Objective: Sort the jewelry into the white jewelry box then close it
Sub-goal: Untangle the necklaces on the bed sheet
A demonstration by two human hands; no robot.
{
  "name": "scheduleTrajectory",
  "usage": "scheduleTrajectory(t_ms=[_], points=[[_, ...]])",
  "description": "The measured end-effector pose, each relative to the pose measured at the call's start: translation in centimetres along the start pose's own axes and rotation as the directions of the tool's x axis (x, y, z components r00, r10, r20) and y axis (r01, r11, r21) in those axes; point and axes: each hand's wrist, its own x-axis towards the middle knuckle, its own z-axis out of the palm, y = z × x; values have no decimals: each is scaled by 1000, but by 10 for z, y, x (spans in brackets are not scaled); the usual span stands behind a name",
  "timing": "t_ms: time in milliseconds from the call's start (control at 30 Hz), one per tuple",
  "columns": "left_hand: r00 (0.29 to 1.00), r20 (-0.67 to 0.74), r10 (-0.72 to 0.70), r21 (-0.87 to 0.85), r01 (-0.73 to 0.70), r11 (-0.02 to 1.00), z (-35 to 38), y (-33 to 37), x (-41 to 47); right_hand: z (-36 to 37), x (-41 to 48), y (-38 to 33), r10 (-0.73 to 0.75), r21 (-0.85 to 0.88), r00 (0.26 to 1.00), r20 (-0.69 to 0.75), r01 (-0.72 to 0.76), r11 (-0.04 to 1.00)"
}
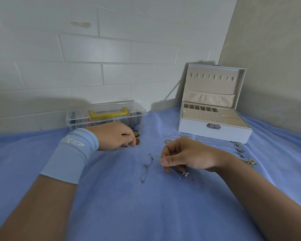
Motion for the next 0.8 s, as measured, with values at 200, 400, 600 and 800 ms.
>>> scheduleTrajectory(t_ms=[200, 400, 600, 800], points=[[993, -122, -6, -512, -57, 857, 2, 12, 8, 1, 0, -2, 35, -20, 999, -8, -36, 999], [990, -141, -14, -970, -135, 204, 15, 23, 14, 1, -2, -3, 88, -55, 996, -5, -89, 995], [983, -161, -89, -976, -145, 162, 6, 13, 15, -3, -7, -5, 117, -121, 993, 25, -113, 986], [970, -218, -106, -787, -110, 608, 0, 13, 9, -11, -12, -6, 160, -160, 985, 64, -148, 976]])
